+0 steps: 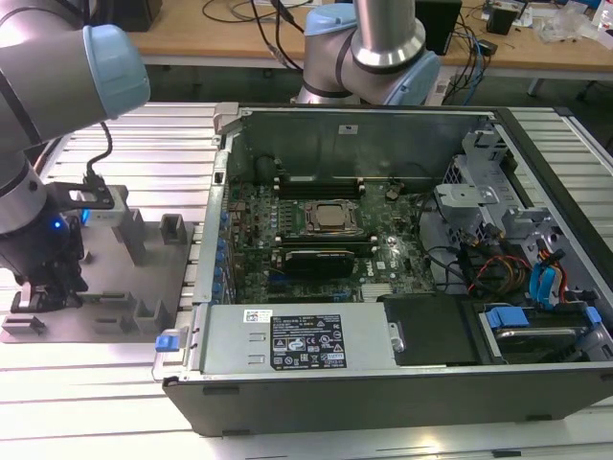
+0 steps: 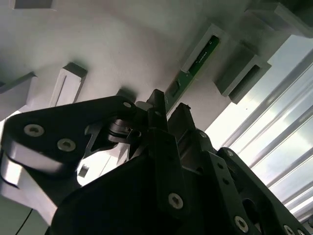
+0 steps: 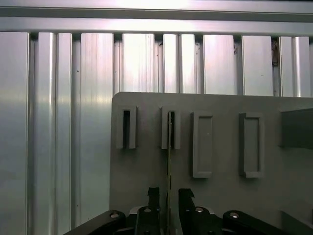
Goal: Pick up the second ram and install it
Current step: 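Pick up the second ram and move it above second insertion slot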
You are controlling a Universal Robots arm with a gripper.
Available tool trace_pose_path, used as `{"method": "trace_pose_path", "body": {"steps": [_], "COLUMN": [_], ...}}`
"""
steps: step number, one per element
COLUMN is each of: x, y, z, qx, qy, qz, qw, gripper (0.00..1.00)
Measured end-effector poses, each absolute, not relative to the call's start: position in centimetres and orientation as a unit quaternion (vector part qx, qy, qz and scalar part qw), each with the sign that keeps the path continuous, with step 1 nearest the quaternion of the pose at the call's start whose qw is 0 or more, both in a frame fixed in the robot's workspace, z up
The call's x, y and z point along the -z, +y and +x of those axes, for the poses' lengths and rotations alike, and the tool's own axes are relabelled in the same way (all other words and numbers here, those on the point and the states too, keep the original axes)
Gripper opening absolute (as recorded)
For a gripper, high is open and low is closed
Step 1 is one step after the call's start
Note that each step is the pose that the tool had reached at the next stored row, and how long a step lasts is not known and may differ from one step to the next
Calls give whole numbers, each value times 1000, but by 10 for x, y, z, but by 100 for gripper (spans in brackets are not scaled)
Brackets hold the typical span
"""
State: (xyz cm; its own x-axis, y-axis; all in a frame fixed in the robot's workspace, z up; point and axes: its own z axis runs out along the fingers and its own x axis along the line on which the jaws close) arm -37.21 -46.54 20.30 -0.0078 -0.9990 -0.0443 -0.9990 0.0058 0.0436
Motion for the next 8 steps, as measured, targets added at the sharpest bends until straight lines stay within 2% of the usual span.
{"method": "trace_pose_path", "body": {"steps": [6, 8], "x": [-202, -202], "y": [-465, -465], "z": [-372, -372], "qx": [-31, -31], "qy": [709, 709], "qz": [-704, -704], "qw": [1, 1], "gripper": [27, 13]}}
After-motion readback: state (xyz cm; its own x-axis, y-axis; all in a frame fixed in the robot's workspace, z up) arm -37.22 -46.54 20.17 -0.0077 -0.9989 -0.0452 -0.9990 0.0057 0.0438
